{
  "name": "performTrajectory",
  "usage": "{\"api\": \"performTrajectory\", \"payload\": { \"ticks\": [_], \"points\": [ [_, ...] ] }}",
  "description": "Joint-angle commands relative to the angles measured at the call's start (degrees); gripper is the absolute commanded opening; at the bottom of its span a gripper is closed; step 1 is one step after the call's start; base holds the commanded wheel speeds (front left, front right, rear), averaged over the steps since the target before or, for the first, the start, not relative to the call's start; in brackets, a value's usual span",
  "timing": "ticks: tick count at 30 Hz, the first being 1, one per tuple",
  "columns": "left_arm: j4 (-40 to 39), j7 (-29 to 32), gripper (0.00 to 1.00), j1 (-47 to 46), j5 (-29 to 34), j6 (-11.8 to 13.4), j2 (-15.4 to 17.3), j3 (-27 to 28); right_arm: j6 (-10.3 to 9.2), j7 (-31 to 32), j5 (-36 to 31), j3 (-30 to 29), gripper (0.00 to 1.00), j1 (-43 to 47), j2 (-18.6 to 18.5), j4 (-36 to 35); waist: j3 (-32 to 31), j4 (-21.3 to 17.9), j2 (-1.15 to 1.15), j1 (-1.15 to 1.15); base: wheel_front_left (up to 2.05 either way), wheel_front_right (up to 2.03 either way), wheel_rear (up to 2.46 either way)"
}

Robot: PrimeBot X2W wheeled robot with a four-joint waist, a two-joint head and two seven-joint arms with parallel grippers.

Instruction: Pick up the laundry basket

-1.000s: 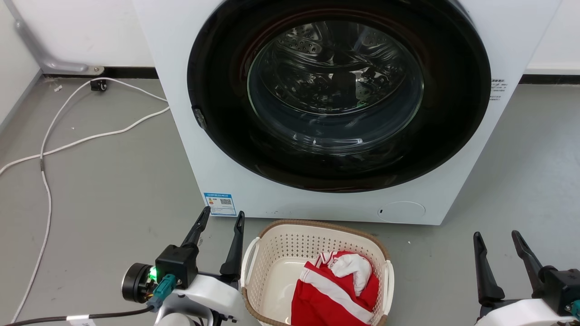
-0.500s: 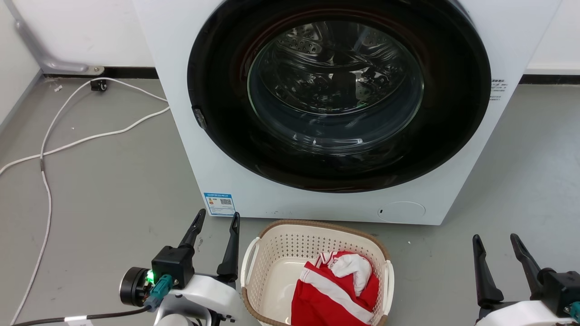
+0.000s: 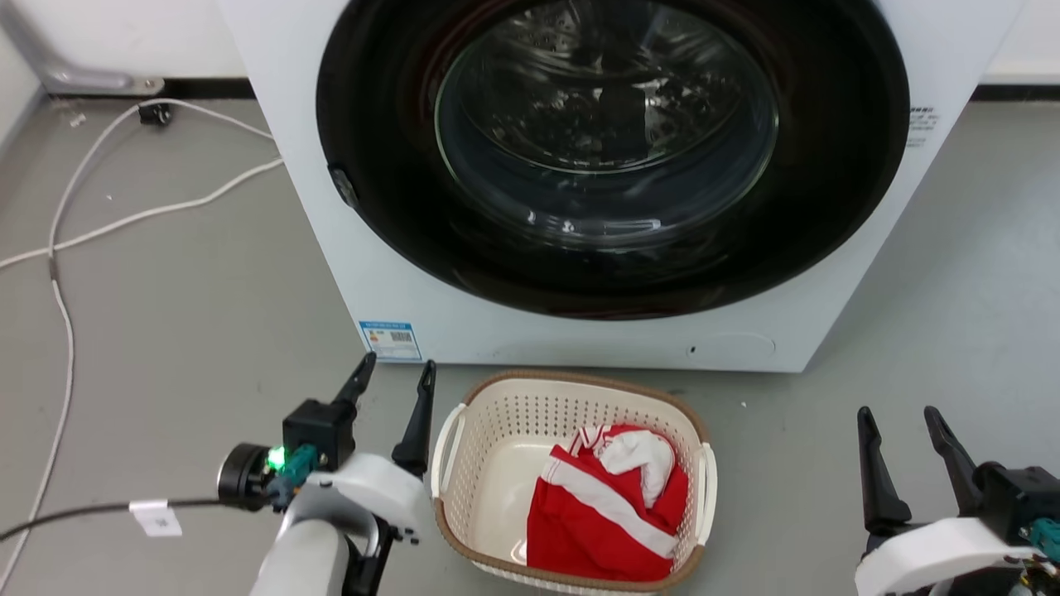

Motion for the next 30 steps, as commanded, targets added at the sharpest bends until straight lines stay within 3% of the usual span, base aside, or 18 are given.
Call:
{"api": "performTrajectory", "payload": {
  "ticks": [1, 12, 30],
  "points": [
    [0.5, 0.0, 1.00, -1.1, -0.1, 0.0, 0.3, -0.1, -0.01, -0.4, 0.5, 0.1, 1.00, -1.1, 0.0, 0.4, 1.7, -0.5, 0.00, 0.00, 0.00, 0.00, 0.00],
    [12.8, 2.6, 1.00, -14.7, -4.0, -0.9, 3.1, -3.0, -0.01, -2.2, 0.9, 2.3, 1.00, -12.7, 0.0, 13.3, 13.8, -2.3, 0.00, 0.00, 0.00, 0.00, 0.00],
    [29.4, 5.8, 1.00, -31.3, -19.0, -0.9, 9.7, -17.2, -0.01, -7.0, 4.5, 13.7, 1.00, -33.7, 0.0, 39.0, 30.8, -5.7, 0.00, 0.00, 0.00, 0.00, 0.00]
  ]
}}
